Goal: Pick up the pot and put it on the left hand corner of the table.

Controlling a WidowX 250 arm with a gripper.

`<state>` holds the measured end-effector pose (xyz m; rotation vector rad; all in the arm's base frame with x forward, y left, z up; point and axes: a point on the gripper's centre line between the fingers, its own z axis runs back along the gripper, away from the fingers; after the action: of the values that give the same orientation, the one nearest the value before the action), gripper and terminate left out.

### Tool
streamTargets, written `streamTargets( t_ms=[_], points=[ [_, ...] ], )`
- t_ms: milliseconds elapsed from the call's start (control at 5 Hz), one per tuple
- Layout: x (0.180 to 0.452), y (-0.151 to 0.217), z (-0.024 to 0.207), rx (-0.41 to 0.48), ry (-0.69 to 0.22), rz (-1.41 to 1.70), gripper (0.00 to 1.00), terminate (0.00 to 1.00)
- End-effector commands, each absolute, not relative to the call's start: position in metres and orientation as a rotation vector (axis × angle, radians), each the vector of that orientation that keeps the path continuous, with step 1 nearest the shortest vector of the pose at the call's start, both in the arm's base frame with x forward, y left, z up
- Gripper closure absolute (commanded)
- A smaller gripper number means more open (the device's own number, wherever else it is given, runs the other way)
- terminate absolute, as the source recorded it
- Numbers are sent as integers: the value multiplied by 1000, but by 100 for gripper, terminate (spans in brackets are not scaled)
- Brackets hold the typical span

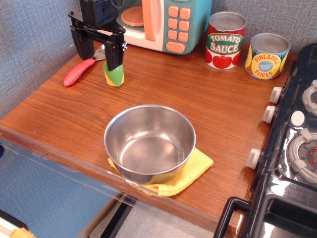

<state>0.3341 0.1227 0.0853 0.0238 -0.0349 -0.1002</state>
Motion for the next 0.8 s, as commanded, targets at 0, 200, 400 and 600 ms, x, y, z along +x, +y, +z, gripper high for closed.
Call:
streamTargets(
  t_ms=[0,200,400,600],
  points=[
    [334,123,85,24,-35,-100,0,0],
    [320,104,97,-12,-73,-178,0,0],
    [292,79,115,-19,-127,-271,0,0],
    [268,64,121,-42,-148,-325,0,0]
  ],
)
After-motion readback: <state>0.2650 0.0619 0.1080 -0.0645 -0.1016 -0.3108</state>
